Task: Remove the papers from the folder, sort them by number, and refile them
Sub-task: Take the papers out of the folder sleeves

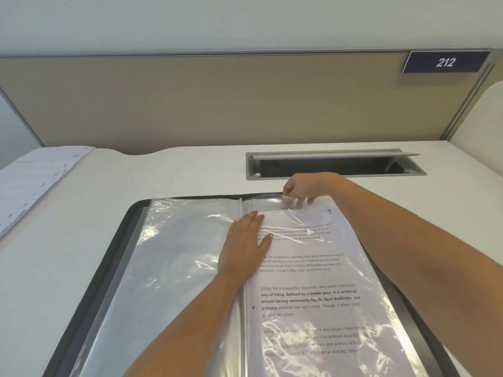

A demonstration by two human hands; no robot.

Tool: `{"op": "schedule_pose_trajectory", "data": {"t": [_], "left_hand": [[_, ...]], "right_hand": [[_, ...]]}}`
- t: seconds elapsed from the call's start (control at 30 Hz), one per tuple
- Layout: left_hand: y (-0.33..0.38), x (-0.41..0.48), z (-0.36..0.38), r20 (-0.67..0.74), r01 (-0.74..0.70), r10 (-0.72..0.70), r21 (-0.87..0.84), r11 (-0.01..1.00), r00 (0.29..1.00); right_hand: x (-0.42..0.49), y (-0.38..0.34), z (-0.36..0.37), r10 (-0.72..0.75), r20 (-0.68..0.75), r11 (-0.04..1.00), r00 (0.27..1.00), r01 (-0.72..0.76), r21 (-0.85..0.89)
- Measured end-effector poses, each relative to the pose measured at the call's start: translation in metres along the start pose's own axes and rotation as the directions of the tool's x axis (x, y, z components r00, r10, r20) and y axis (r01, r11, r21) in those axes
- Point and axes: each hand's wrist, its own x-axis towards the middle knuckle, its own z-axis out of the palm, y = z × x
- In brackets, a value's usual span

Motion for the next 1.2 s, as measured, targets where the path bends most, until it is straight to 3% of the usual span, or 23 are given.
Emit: {"op": "schedule_pose_trajectory", "data": {"t": [0.2,0.3,0.57,0.77,0.87,0.97,1.07,1.2], "left_hand": [[0.002,-0.001,-0.001,-0.015,0.002,-0.002,-0.007,1.0,1.0],[0.002,-0.001,-0.001,-0.023,0.002,-0.002,-0.016,1.0,1.0],[-0.001,0.001,0.001,0.0,0.003,-0.003,-0.025,1.0,1.0],[0.001,0.001,-0.001,0.003,-0.008,0.008,-0.001,1.0,1.0],[0.001,0.001,-0.001,0.008,-0.011,0.011,0.009,1.0,1.0],[0.002,0.0,-0.002,0.009,-0.013,0.013,0.017,1.0,1.0],[0.003,0.001,-0.003,0.014,-0.01,0.01,0.028,1.0,1.0],[0.004,0.001,-0.003,0.017,-0.003,0.002,0.036,0.999,1.0]], "right_hand": [[0.011,-0.001,-0.004,0.047,0.114,0.986,0.992,-0.028,-0.165],[0.017,-0.004,-0.004,0.012,0.096,0.985,0.995,0.005,-0.17],[0.036,-0.005,-0.019,-0.102,-0.267,0.987,0.958,0.065,-0.145],[0.044,-0.006,-0.02,-0.105,-0.611,0.987,0.785,0.007,-0.161],[0.044,-0.002,-0.019,-0.088,-0.664,0.995,0.742,0.033,-0.095],[0.039,0.012,-0.018,0.0,-0.697,1.0,0.717,0.015,0.015],[0.031,0.036,-0.016,0.201,-0.705,0.975,0.68,-0.072,0.209],[0.021,0.061,-0.006,0.466,-0.535,0.867,0.705,-0.242,0.437]]}}
